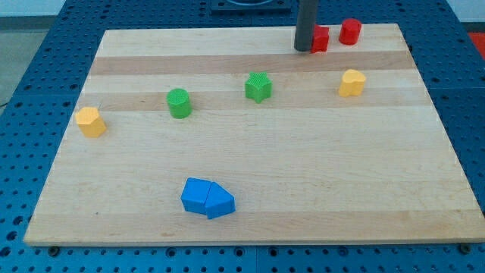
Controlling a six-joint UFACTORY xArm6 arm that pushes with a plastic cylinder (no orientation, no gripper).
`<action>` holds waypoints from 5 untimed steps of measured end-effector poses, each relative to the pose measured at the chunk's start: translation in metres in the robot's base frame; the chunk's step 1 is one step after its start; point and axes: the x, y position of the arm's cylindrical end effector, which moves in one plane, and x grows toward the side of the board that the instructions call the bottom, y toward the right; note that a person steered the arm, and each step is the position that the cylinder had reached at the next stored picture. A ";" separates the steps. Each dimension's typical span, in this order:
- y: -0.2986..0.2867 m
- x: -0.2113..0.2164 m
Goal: Move the red star to the left of the red circle
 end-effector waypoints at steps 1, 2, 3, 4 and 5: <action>0.002 0.000; 0.021 0.000; 0.035 0.000; 0.030 0.000; 0.013 0.000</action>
